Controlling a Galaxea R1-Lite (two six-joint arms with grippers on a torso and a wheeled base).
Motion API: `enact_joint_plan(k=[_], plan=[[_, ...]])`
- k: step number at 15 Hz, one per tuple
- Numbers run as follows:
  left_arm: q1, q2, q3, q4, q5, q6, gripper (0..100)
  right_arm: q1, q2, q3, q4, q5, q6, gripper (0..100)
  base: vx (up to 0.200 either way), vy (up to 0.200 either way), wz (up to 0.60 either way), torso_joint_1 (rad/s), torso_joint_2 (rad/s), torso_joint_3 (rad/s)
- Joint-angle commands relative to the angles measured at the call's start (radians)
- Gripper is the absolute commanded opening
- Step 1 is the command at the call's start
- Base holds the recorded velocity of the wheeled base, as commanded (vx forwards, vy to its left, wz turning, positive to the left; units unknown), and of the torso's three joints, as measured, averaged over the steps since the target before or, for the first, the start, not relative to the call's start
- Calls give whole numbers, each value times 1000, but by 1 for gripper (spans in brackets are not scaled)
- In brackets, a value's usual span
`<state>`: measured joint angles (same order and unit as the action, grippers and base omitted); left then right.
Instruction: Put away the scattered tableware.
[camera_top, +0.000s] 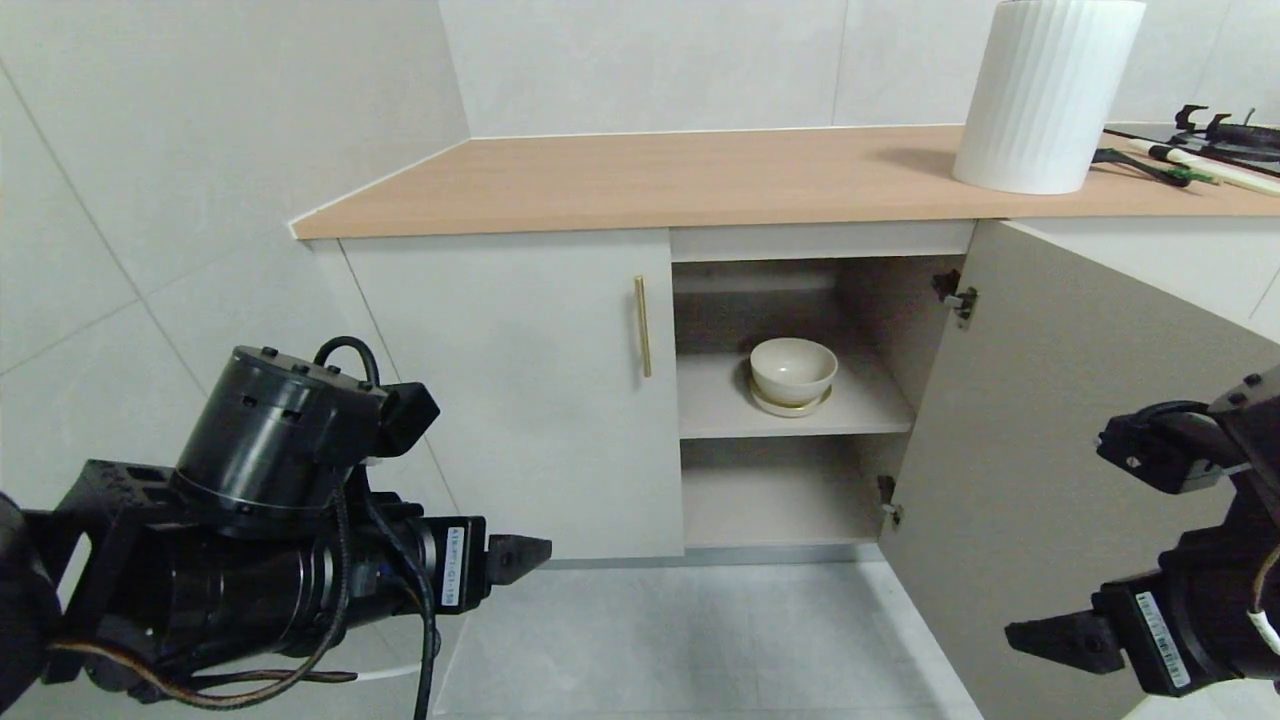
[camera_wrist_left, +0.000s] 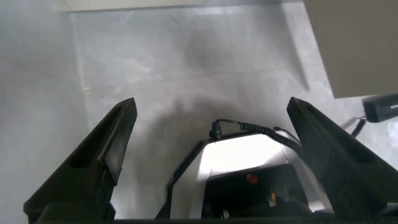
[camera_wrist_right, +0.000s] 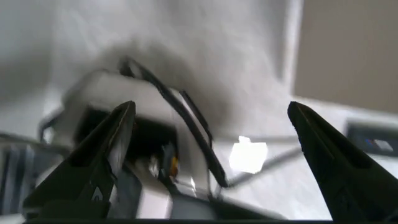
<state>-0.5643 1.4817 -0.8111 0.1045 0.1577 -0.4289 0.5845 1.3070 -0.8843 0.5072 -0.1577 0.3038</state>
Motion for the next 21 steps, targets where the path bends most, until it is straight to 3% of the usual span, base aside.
enact_joint_plan(k=[1,7,11,14,15,21], plan=[[1,2,0,1,0,-1,100,2,-32,-13,43,1,-22,100,0,-200,0,-7,-2,7],[1,2,1,1,0,-1,100,-6,-84,-55,224,0,-84,100,0,-200,0,3,5,3],[1,8,3,1,0,-1,100,-68,-100,-88,243,0,-86,100,0,-100,0,1,2,2],[1,8,3,1,0,-2,100,-192,-94,-113,243,0,-120,100,0,0,0,0,0,0],[1,8,3,1,0,-2,100,-276,-89,-114,240,0,-175,100,0,0,0,0,0,0],[1,8,1,1,0,-2,100,-509,-51,-156,218,7,-247,100,0,0,0,0,0,0]])
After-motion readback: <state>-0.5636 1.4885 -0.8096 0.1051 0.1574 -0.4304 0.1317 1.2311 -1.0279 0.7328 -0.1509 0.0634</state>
